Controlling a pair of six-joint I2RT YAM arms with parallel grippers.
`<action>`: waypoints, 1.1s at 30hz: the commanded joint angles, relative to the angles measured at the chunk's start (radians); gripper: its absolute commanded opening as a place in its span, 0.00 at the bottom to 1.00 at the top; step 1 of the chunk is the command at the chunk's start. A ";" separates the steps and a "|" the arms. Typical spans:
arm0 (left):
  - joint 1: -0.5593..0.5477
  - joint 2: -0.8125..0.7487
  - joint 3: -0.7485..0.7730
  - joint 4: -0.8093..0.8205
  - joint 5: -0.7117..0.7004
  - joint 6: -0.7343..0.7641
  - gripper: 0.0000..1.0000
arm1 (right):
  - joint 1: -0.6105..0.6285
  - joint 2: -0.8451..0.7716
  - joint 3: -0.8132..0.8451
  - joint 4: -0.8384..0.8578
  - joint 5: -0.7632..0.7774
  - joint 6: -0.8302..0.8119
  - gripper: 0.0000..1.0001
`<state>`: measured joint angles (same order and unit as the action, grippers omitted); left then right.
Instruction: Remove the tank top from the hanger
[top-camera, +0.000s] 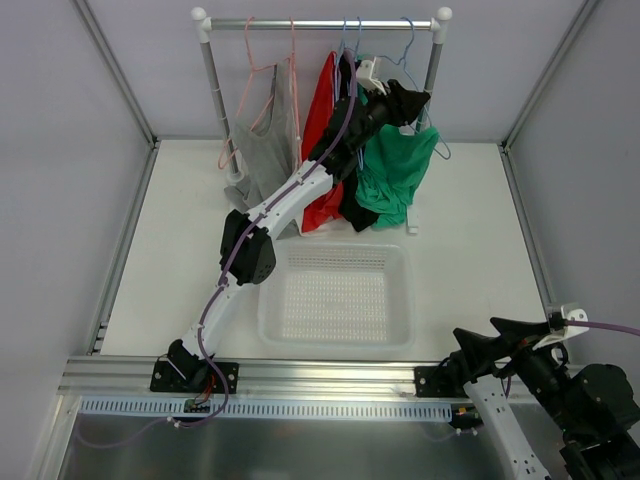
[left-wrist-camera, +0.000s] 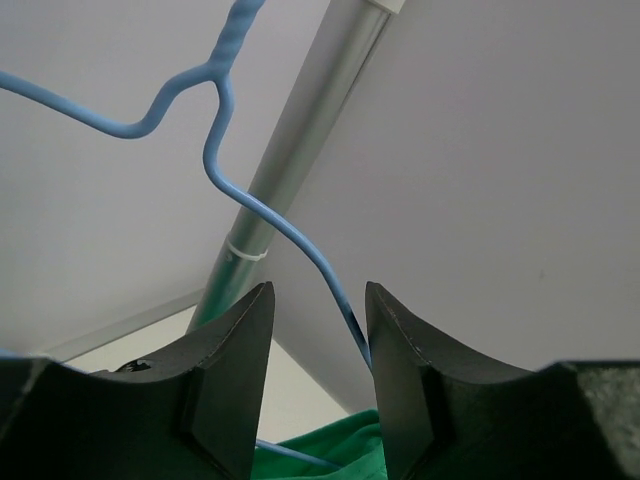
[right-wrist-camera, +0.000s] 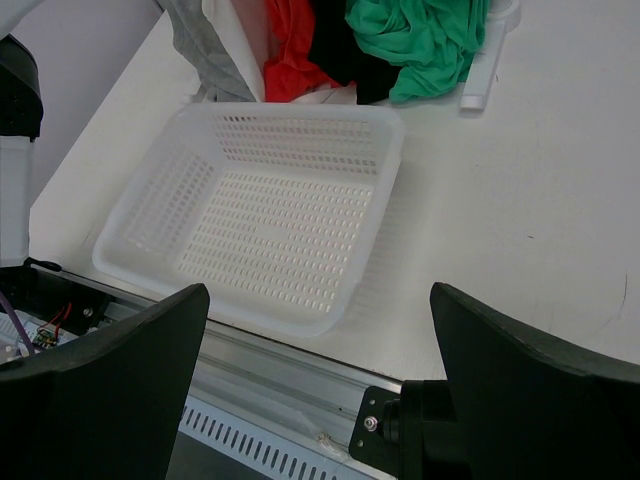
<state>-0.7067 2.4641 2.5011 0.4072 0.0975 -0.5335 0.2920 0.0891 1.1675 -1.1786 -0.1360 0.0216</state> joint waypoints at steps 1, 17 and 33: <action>-0.002 -0.041 0.012 0.053 0.011 -0.009 0.43 | -0.001 0.020 0.000 0.033 -0.002 -0.014 1.00; -0.025 -0.008 0.033 0.084 0.068 -0.094 0.28 | -0.002 0.021 -0.025 0.047 -0.007 -0.014 1.00; -0.043 -0.122 -0.030 0.084 0.048 -0.094 0.00 | -0.002 0.011 -0.022 0.056 -0.010 -0.014 0.99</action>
<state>-0.7403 2.4603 2.4756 0.4225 0.1310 -0.6418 0.2920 0.0891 1.1393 -1.1698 -0.1379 0.0212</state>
